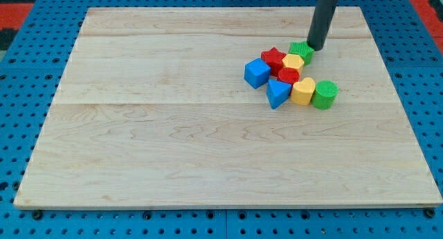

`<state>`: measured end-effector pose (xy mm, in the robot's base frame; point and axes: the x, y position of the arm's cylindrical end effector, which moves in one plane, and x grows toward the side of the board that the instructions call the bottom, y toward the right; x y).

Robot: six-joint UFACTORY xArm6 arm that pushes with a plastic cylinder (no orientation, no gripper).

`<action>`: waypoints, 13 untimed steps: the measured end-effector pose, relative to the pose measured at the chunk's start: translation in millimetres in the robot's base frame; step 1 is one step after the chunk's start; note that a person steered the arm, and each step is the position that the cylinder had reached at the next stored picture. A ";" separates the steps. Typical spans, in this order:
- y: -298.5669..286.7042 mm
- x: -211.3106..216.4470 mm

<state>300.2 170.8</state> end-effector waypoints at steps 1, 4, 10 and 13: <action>-9.8 -12.4; -71.9 20.7; -59.0 119.5; -52.0 182.9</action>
<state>483.1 118.8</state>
